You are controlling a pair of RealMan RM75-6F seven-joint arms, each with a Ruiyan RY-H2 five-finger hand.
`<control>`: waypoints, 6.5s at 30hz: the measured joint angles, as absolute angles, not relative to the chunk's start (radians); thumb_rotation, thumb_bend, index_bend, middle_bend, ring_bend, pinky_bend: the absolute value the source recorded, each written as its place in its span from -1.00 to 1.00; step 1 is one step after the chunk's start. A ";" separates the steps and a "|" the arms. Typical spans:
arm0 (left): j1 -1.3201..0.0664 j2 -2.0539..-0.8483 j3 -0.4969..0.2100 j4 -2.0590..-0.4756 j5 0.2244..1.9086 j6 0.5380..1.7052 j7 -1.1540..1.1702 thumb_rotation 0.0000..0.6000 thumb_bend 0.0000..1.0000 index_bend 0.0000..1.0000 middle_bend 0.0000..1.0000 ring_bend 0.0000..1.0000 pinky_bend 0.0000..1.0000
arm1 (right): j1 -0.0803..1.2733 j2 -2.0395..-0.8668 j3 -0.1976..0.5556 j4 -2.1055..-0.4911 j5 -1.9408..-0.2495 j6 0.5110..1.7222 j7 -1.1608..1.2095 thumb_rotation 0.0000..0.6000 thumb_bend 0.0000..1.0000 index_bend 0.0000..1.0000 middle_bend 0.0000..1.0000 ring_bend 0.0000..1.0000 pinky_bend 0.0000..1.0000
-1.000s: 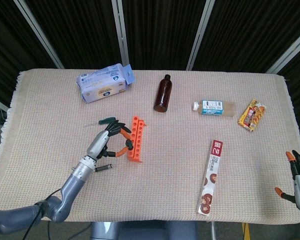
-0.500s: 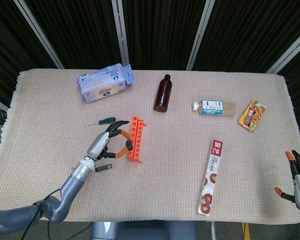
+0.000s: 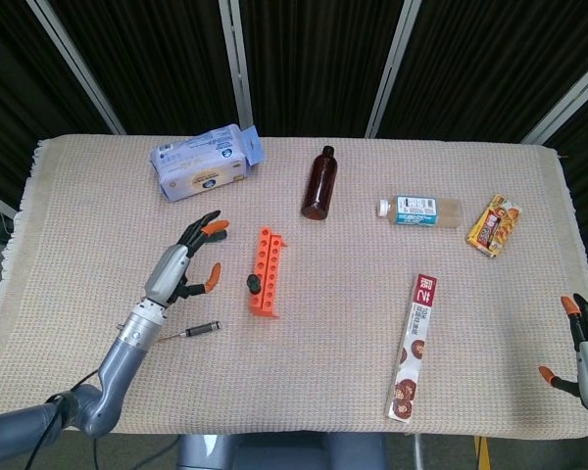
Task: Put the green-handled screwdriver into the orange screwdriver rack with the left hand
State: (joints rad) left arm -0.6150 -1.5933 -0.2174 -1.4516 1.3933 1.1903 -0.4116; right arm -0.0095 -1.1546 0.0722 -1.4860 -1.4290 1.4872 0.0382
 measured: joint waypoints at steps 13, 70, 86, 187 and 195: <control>-0.644 -1.508 -0.237 -1.419 1.163 1.058 0.048 1.00 0.20 -0.06 -0.91 -1.00 -1.00 | 0.001 -1.158 0.069 -1.483 -1.438 1.476 0.037 1.00 -1.00 -1.00 -1.00 -1.00 -0.98; -1.097 -2.020 -0.280 -0.657 0.657 0.838 0.948 1.00 -0.37 -0.12 -0.96 -1.00 -1.00 | -0.036 -1.139 0.064 -1.505 -1.414 1.503 0.025 1.00 -1.00 -1.00 -1.00 -1.00 -0.94; -1.083 -2.023 -0.306 -0.661 0.684 0.817 0.946 1.00 -0.11 -0.01 -0.94 -1.00 -1.00 | -0.037 -1.138 0.065 -1.508 -1.410 1.498 0.021 1.00 -1.00 -0.99 -1.00 -1.00 -0.93; -0.787 -1.576 -0.478 -1.453 1.069 0.769 -0.616 1.00 0.11 0.23 -0.69 -1.00 -0.96 | -0.046 -1.154 0.066 -1.462 -1.422 1.501 0.083 1.00 -1.00 -0.99 -1.00 -1.00 -0.93; -0.794 -1.587 -0.464 -1.440 1.069 0.775 -0.610 1.00 0.11 0.24 -0.69 -1.00 -0.96 | -0.049 -1.154 0.066 -1.461 -1.420 1.503 0.085 1.00 -1.00 -0.99 -1.00 -1.00 -0.93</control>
